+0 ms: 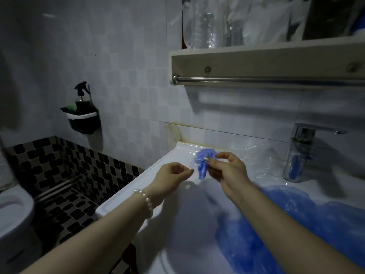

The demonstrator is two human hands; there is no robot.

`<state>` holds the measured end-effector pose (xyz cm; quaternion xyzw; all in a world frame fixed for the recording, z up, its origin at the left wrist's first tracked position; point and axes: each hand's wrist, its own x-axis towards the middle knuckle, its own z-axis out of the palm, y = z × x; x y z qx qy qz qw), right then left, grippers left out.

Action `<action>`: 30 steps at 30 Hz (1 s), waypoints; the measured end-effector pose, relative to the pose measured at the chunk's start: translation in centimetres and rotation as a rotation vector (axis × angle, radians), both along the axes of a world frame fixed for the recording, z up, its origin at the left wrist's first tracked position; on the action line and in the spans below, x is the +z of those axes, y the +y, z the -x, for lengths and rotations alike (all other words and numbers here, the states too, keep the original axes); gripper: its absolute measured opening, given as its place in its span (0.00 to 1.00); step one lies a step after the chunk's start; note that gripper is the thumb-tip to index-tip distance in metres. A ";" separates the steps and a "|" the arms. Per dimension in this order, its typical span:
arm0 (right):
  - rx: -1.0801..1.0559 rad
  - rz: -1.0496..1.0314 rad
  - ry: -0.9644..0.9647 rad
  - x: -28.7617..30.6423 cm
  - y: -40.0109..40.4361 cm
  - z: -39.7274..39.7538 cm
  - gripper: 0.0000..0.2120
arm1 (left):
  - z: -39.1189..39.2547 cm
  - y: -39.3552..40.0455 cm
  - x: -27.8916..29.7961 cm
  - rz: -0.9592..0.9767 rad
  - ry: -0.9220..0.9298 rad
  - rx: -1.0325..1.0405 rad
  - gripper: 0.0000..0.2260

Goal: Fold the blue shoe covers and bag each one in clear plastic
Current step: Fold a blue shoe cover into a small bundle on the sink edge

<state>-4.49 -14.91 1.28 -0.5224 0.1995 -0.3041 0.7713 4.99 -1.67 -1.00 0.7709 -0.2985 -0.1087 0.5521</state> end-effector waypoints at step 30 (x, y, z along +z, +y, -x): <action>-0.182 0.225 0.113 -2.9 -0.1 -2.0 0.11 | 0.5 2.6 -2.4 -0.356 -0.679 0.229 0.07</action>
